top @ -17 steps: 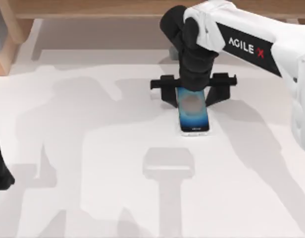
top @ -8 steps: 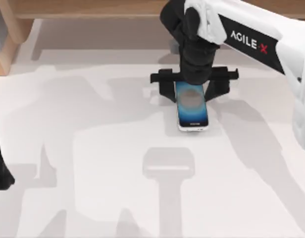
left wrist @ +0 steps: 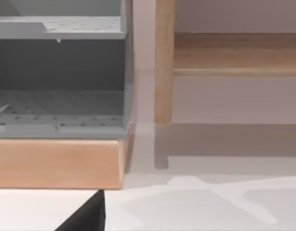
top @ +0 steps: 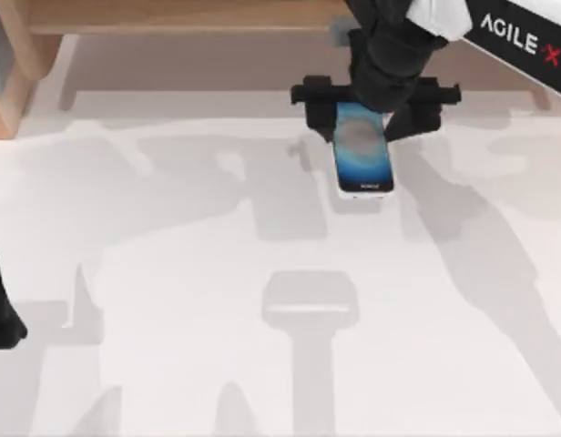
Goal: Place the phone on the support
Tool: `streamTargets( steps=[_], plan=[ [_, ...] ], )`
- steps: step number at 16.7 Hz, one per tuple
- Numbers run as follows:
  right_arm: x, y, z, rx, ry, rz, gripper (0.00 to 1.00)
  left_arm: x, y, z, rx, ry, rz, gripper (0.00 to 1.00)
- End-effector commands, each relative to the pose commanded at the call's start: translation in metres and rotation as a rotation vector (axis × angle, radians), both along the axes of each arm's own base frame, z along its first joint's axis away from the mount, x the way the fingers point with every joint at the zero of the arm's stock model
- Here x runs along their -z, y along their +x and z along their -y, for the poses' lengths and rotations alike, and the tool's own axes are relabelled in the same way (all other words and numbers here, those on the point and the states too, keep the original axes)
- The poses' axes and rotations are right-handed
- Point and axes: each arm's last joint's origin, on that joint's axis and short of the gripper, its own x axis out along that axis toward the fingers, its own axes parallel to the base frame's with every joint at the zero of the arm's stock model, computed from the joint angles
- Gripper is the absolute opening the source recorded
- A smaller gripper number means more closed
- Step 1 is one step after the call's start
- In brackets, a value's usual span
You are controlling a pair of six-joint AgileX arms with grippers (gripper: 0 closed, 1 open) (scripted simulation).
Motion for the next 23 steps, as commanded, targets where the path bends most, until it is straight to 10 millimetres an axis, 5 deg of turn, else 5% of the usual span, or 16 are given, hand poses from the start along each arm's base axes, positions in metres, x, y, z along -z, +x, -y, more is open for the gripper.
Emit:
streamTargets(
  steps=[5, 11, 17, 23],
  plan=[
    [-0.028, -0.009, 0.06, -0.029, 0.087, 0.054, 0.0, 0.0, 0.0, 0.0, 0.0, 0.0, 0.0, 1.0],
    [-0.041, -0.039, 0.164, -0.025, 0.184, 0.168, 0.0, 0.0, 0.0, 0.0, 0.0, 0.0, 0.0, 1.0],
    [-0.045, -0.097, 0.268, 0.003, 0.231, 0.418, 0.0, 0.0, 0.0, 0.0, 0.0, 0.0, 0.0, 1.0],
    [-0.044, -0.167, 0.343, 0.02, 0.157, 0.744, 0.0, 0.0, 0.0, 0.0, 0.0, 0.0, 0.0, 1.0]
  ],
)
